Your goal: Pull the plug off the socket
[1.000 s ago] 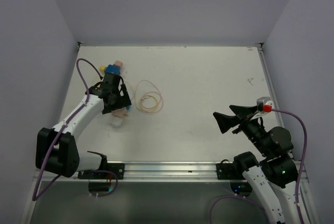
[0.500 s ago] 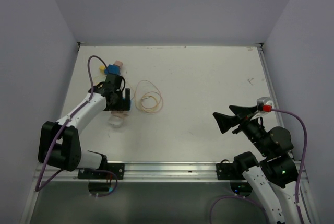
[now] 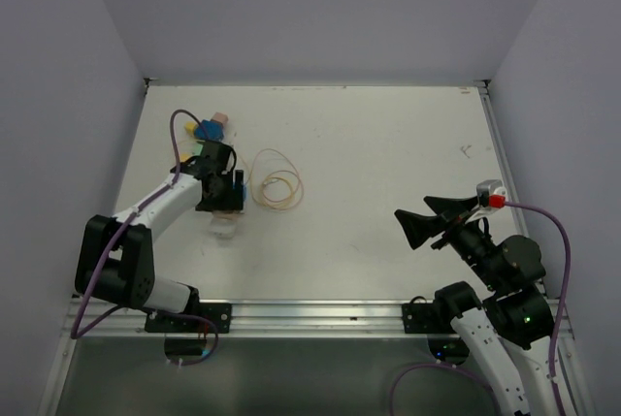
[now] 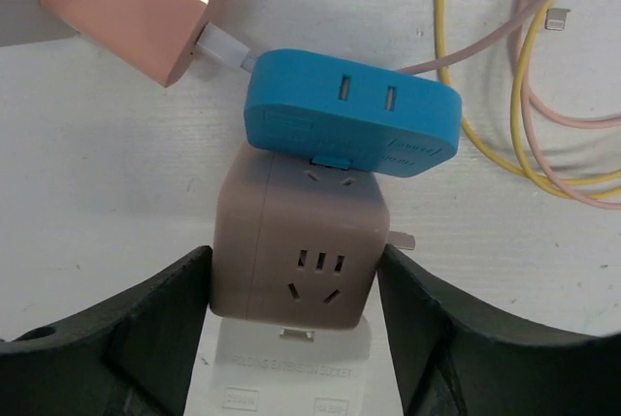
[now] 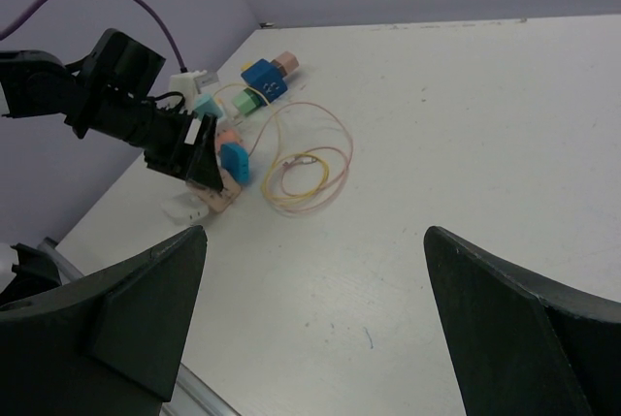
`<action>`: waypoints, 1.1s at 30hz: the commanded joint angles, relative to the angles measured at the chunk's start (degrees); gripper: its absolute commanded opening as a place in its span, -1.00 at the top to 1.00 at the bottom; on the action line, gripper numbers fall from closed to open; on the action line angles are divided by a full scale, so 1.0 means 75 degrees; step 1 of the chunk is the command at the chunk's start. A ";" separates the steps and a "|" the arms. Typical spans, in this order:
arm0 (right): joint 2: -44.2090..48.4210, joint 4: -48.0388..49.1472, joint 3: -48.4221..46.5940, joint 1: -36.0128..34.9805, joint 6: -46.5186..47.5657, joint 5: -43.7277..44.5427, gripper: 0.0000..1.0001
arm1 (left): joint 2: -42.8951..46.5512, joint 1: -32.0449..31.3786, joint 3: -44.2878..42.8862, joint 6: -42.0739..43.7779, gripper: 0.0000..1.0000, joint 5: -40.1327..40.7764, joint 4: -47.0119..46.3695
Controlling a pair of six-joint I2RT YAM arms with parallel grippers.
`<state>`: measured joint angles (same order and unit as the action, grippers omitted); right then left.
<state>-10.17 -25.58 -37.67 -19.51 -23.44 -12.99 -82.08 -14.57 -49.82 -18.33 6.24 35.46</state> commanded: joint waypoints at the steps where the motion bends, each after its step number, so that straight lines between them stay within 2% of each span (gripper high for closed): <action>1: -0.0097 0.0294 0.0007 -0.0024 -0.0097 -0.0107 -0.98 | 0.0104 -0.0155 0.0046 -0.0661 -0.40 -0.0386 -0.0205; 4: -0.0097 0.0282 0.0030 -0.0012 -0.0097 -0.0096 -0.98 | 0.0233 -0.0284 -0.0001 -0.1280 -0.33 -0.0422 -0.0053; 9: -0.0096 0.0282 0.0054 -0.0024 -0.0109 -0.0131 -0.98 | 0.0386 -0.0472 -0.0072 -0.2032 -0.38 -0.0329 -0.0017; 11: -0.0108 0.0305 0.0054 -0.0012 -0.0097 -0.0201 -0.97 | 0.0374 -0.0472 -0.0130 -0.2115 -0.51 -0.0200 -0.0006; 14: -0.0143 0.0271 0.0066 -0.0024 -0.0085 -0.0318 -0.97 | 0.0304 -0.0472 -0.0189 -0.2232 -0.58 -0.0059 -0.0006; 24: -0.0155 0.0235 0.0171 -0.0024 -0.0097 -0.0388 -0.98 | -0.0012 -0.0542 -0.0048 -0.1917 -0.58 -0.0234 -0.0275; 30: -0.0319 0.0470 0.0370 -0.0024 -0.0343 -0.0646 -0.97 | -0.0141 -0.0624 -0.0025 -0.1518 -0.43 -0.0106 -0.0427; 33: -0.0529 0.0481 0.0405 -0.0024 -0.0636 -0.0681 -0.97 | -0.0107 -0.0682 -0.0013 -0.1354 -0.13 -0.0164 -0.0544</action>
<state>-12.05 -24.75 -35.18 -19.51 -25.56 -16.16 -82.94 -19.00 -49.78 -30.87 4.86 34.35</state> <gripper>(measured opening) 0.986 0.621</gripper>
